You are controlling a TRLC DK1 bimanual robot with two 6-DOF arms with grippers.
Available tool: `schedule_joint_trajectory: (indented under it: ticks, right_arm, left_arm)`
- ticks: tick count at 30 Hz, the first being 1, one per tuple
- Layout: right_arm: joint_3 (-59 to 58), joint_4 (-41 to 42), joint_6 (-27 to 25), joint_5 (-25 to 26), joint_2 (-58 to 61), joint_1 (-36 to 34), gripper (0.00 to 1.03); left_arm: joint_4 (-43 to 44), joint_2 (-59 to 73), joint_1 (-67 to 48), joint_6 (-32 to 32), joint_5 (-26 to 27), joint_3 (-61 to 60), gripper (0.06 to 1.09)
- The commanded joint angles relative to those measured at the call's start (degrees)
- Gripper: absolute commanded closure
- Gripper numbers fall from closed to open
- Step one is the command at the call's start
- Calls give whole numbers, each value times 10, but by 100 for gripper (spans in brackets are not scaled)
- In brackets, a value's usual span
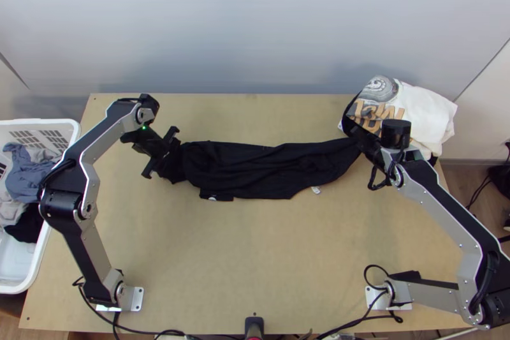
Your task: Fold the t-shirt
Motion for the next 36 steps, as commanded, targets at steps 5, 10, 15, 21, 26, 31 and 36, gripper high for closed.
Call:
schedule_joint_trajectory:
  ticks: [5, 10, 15, 21, 26, 31, 36]
  right_arm:
    - [-1, 0, 0, 1, -4, -1, 100]
    - [-2, 0, 0, 1, -4, 0, 100]
    - [0, 0, 0, 2, -4, -1, 100]
    - [6, 1, -8, 2, -5, -14, 100]
    - [16, 17, -32, 3, -8, -18, 100]
    - [29, 23, -33, 3, -6, -26, 100]
    - [31, 29, -33, 5, -2, -23, 100]
  left_arm:
    - [0, 16, -22, 36, -65, 32, 105]
    - [20, 19, 15, 72, -71, 37, 105]
    - [24, 21, 95, 87, -74, 77, 105]
    - [21, 8, 198, 101, -73, 188, 105]
    - [23, -29, 231, 131, -73, 244, 105]
    - [27, -54, 226, 147, -73, 246, 105]
    - [35, -36, 206, 149, -73, 241, 105]
